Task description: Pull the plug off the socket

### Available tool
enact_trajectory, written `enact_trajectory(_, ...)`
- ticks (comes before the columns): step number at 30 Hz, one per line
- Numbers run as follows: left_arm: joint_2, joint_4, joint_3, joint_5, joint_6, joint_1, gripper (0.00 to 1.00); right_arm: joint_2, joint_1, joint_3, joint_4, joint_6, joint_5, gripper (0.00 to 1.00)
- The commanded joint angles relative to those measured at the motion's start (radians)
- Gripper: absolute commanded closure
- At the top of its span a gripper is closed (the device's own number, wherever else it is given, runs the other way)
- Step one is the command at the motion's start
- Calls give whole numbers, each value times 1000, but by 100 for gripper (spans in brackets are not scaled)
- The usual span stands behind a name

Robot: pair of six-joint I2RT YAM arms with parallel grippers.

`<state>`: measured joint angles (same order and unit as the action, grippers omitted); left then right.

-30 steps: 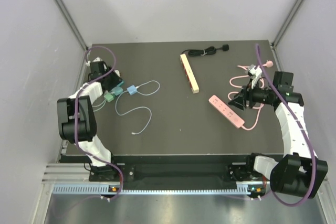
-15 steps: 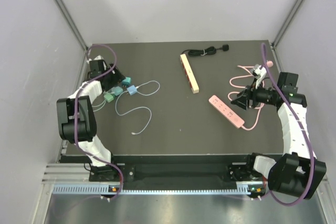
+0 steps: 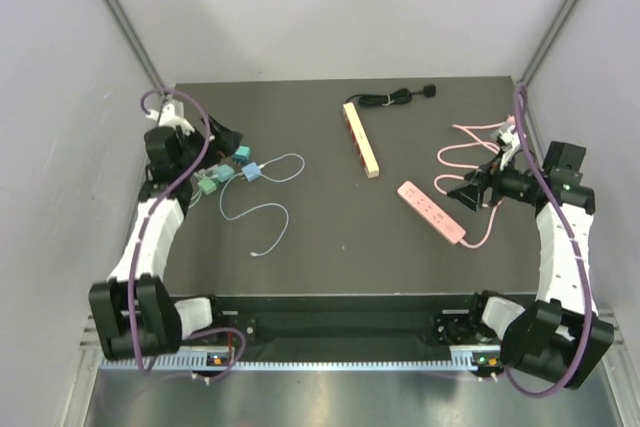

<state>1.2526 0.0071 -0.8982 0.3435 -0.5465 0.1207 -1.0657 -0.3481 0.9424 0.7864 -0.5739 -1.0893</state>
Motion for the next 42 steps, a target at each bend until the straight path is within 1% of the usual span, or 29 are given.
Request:
enact_trajectory(1,-129,108,116,181,-24,-18,1,44,-51,9,-7,-18,-64,23)
enact_trajectory(2,-166,102,133,187,-14,-26,1,61,-60,7,-9,-18,-66,21)
enact_trajectory(3,-238,94,146,190,-6,-24,1,68,-81,4,-16,-17,-64,20)
enact_trajectory(5,-313,70,177,201,29,-27,1,98,-101,-2,-41,14,-55,18)
enact_trajectory(6,-382,61,189,212,43,-26,1,108,-123,-13,-68,23,-50,16)
enact_trajectory(7,-416,45,193,213,81,-24,1,121,-130,-19,-91,52,-32,14)
enact_trajectory(8,-447,0,194,206,104,-35,1,148,-140,-27,-113,68,-26,8)
enact_trajectory(9,-500,-34,202,177,126,-45,1,162,-153,-46,-162,84,-15,7)
enact_trajectory(11,-569,-67,222,170,174,-61,1,210,-164,-69,-214,147,29,0)
enact_trajectory(14,-652,-125,255,88,241,-87,1,277,-166,-114,-318,227,94,0)
enact_trajectory(17,-685,-200,251,-36,324,-116,1,345,-166,-165,-406,301,193,0)
enact_trajectory(18,-690,-234,243,-69,356,-145,1,361,-166,-172,-421,316,228,0)
enact_trajectory(19,-694,-240,245,-127,371,-176,1,393,-166,-181,-476,380,323,0)
enact_trajectory(20,-711,-246,246,-148,388,-191,1,410,-166,-203,-498,419,385,0)
enact_trajectory(21,-725,-252,257,-167,414,-206,1,426,-166,-212,-518,440,478,0)
enact_trajectory(23,-769,-248,287,-224,440,-248,1,470,-166,-238,-550,471,575,0)
enact_trajectory(24,-786,-236,297,-234,445,-263,1,498,-166,-252,-564,523,679,0)
enact_trajectory(25,-815,-234,304,-241,450,-269,1,512,-166,-263,-576,535,715,0)
enact_trajectory(29,-837,-233,315,-244,448,-283,1,535,-166,-295,-582,545,758,0)
enact_trajectory(34,-835,-226,320,-235,445,-283,1,518,-166,-280,-561,569,802,0)
enact_trajectory(36,-837,-228,321,-236,445,-283,1,518,-166,-277,-562,609,821,0)
enact_trajectory(42,-849,-228,324,-242,448,-283,1,541,-166,-287,-576,625,864,0)
